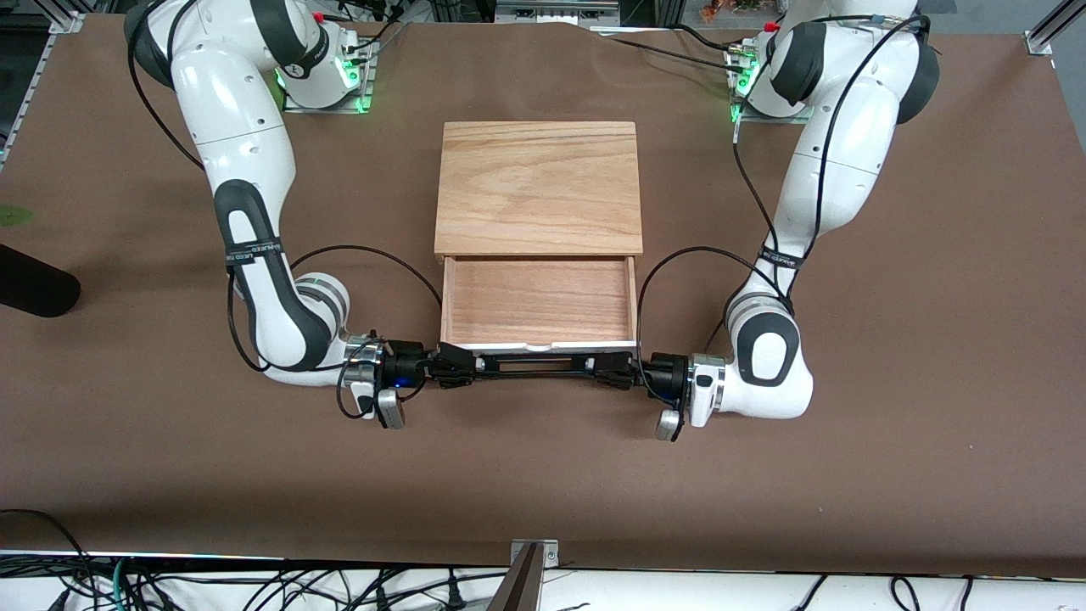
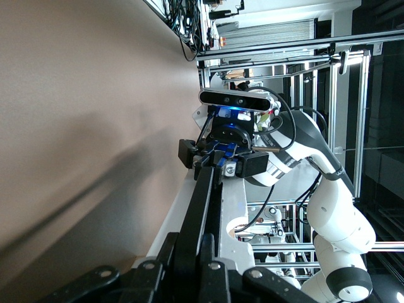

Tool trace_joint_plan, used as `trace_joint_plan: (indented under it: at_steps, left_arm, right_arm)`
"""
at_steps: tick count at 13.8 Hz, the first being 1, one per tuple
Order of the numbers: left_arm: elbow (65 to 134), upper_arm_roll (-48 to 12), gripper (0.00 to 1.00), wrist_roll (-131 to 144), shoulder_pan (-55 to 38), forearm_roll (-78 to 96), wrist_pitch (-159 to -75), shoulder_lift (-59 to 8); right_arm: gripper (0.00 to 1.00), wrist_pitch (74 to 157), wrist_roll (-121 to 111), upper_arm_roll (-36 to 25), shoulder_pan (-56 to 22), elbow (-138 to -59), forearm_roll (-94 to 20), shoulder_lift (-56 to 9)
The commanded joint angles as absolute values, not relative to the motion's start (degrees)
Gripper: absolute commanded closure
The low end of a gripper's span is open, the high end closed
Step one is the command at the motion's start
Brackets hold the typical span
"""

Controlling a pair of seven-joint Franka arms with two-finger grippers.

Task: Pull top drawer with both arms simultaneously
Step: 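Open both grippers and draw them back from the handle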

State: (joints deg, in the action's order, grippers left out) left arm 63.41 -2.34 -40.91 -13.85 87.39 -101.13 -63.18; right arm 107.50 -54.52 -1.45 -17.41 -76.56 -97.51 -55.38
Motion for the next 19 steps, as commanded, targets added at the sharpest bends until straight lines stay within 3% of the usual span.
trace_joint_plan:
  at_steps: [1,2,4,6,8,13,19]
  left_arm:
    - [60.2,-0.7,0.9,-38.3,-13.5,88.5,-105.3,-64.4]
    - [60.2,-0.6,0.81,-38.3,-13.5,88.4,-105.3,-64.4]
    - [60.3,-0.6,0.64,-38.6,-13.5,87.7,-105.3,-64.4]
    - [60.3,-0.6,0.4,-38.7,-13.5,87.5,-105.3,-64.4]
    - [60.4,-0.7,0.0,-38.8,-13.6,87.5,-105.3,-64.3]
    - [60.4,-0.6,0.0,-37.2,-13.5,87.1,-105.3,-63.8]
    - [60.9,-0.3,0.0,-33.8,-12.3,73.7,-104.5,-59.1]
  right_arm:
    - [0.52,106.9,-55.1,-1.1,-16.1,-75.9,-97.6,-56.2]
    - [0.01,106.8,-55.1,-1.1,-16.1,-75.9,-97.6,-56.1]
    - [0.0,106.6,-55.0,-1.1,-15.9,-75.9,-97.6,-56.1]
    - [0.0,106.3,-54.9,-1.1,-15.7,-75.9,-97.6,-56.0]
    - [0.0,106.2,-54.8,-1.1,-15.4,-75.9,-97.2,-55.7]
    - [0.0,106.1,-47.0,-1.5,-14.4,-75.8,-90.3,-53.4]
    - [0.0,103.6,-39.0,-1.9,-11.1,-75.8,-76.0,-48.3]
